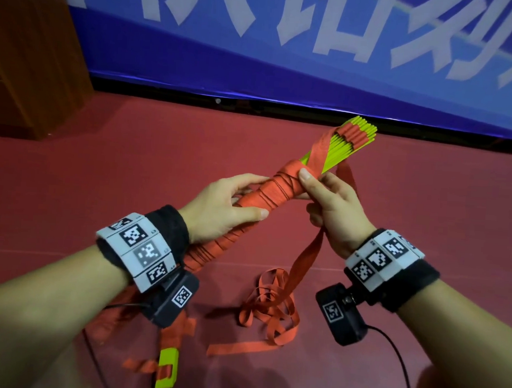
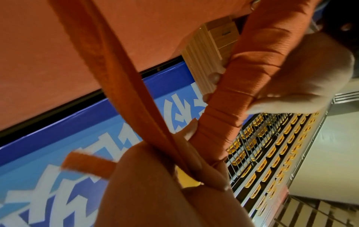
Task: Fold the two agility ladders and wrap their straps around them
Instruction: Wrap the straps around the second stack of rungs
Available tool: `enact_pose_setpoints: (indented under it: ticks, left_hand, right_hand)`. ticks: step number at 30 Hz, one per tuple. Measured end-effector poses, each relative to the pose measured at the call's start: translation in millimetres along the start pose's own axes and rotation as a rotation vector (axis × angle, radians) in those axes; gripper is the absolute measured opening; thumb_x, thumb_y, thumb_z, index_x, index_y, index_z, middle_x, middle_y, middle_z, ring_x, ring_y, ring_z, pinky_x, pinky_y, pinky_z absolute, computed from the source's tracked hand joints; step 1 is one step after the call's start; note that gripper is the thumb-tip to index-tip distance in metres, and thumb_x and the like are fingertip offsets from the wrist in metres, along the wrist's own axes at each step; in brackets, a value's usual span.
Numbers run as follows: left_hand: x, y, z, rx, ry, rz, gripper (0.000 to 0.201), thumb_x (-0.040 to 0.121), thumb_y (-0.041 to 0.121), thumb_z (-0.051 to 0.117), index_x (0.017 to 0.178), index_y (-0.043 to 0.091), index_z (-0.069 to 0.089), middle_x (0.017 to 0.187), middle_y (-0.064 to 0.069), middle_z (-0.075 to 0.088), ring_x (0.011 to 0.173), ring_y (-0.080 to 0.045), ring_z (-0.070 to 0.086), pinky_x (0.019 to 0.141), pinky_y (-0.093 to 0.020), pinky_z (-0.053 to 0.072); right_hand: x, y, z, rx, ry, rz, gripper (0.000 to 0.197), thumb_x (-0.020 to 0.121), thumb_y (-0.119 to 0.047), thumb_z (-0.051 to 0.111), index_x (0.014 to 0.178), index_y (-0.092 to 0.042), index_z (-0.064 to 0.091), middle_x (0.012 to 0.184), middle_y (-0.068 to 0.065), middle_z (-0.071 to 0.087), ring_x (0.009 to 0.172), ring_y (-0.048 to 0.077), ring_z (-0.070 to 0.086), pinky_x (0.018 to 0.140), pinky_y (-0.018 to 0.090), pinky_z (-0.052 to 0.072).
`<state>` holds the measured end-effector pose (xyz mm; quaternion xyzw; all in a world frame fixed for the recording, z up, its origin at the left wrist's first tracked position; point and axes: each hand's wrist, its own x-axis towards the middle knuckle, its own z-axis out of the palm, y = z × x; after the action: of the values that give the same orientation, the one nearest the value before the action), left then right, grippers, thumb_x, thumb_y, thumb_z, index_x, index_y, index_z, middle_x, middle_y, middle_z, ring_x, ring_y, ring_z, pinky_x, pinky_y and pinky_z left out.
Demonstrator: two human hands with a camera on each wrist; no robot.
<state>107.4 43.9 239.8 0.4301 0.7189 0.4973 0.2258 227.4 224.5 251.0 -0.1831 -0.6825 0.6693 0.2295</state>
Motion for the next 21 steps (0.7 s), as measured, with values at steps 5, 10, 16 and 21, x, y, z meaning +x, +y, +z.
enact_pose_setpoints:
  ticks: [5, 10, 16, 21]
  left_hand:
    - [-8.8, 1.2, 15.4, 0.481, 0.149, 0.048, 0.099, 0.067, 0.07, 0.077, 0.149, 0.04, 0.031, 0.133, 0.01, 0.055, 0.115, -0.012, 0.06, 0.097, -0.039, 0.052]
    - [-12.6, -0.7, 33.6, 0.726, 0.281, 0.057, 0.088, 0.076, 0.046, 0.084, 0.139, 0.043, 0.023, 0.121, 0.009, 0.048, 0.097, -0.022, 0.061, 0.074, -0.036, 0.052]
    - [-10.2, -5.7, 35.3, 0.659, 0.331, 0.114, 0.067, 0.083, 0.031, 0.078, 0.135, 0.042, 0.038, 0.105, 0.007, 0.064, 0.093, -0.028, 0.066, 0.075, -0.042, 0.054]
    - [-4.3, -6.6, 21.4, 0.534, 0.332, 0.127, 0.075, 0.081, 0.033, 0.081, 0.145, 0.047, 0.044, 0.115, 0.007, 0.074, 0.1, -0.023, 0.07, 0.087, -0.04, 0.056]
  right_hand:
    - [1.6, 8.4, 7.0, -0.043, 0.108, 0.01, 0.033, 0.092, -0.044, 0.071, 0.094, -0.014, 0.057, 0.084, 0.01, 0.075, 0.042, 0.004, 0.041, 0.05, 0.024, 0.031]
    - [2.2, 12.3, 9.5, -0.071, 0.15, 0.022, 0.051, 0.085, -0.057, 0.073, 0.102, -0.011, 0.059, 0.088, 0.01, 0.078, 0.043, -0.004, 0.052, 0.061, 0.027, 0.032]
    - [-8.5, -1.0, 6.3, -0.242, 0.156, -0.072, 0.04, 0.091, -0.045, 0.071, 0.1, -0.006, 0.063, 0.081, 0.008, 0.077, 0.047, -0.004, 0.059, 0.058, 0.015, 0.039]
    - [-13.5, -10.6, -5.8, -0.29, 0.026, -0.153, 0.028, 0.093, -0.027, 0.071, 0.104, -0.003, 0.061, 0.088, 0.014, 0.076, 0.044, -0.006, 0.056, 0.048, 0.007, 0.039]
